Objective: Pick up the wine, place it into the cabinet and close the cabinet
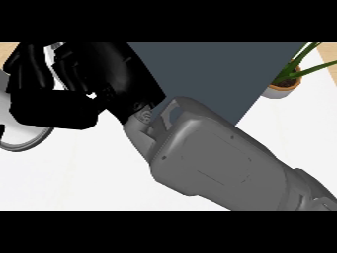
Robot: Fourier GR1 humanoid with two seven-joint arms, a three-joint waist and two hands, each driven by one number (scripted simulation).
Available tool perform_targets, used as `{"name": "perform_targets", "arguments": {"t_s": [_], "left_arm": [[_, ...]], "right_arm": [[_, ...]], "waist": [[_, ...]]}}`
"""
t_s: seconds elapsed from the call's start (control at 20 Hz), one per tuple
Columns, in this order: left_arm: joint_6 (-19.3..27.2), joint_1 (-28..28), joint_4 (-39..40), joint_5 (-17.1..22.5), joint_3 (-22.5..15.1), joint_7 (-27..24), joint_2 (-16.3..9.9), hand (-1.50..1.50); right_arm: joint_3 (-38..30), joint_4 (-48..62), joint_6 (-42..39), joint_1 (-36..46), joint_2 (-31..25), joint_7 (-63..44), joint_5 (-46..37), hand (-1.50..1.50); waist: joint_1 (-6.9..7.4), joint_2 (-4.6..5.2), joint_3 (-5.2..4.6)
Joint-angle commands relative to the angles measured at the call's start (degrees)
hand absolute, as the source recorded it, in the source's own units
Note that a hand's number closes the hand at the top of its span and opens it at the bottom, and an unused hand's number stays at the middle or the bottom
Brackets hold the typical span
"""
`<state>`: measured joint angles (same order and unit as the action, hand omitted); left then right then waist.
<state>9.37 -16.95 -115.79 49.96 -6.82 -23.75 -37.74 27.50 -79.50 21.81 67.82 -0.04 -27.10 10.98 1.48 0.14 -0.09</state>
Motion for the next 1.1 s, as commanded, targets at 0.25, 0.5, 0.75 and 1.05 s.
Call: {"name": "perform_targets", "arguments": {"t_s": [0.25,0.5,0.75,1.05], "left_arm": [[0.6,2.3,-0.6,-1.5,1.5,3.5,1.3,-1.5],[-0.8,1.2,0.5,-1.0,2.1,3.1,1.5,-1.5],[-1.4,1.6,0.2,-0.8,2.2,3.5,1.4,-1.5],[-0.3,4.0,1.0,-1.5,2.3,3.5,2.2,-1.5]], "right_arm": [[-8.2,13.9,-7.5,3.0,-0.6,6.9,0.9,1.5],[-7.9,17.4,-9.2,-0.2,-4.1,13.7,2.0,1.5],[-7.8,20.6,-10.7,0.3,-7.5,16.7,1.5,1.5],[-7.9,24.6,-10.8,3.6,-6.2,17.7,0.9,1.5]], "waist": [[-0.55,0.05,0.07],[-0.24,0.45,0.06],[-0.29,0.65,0.02],[-0.79,0.75,-0.04]]}}
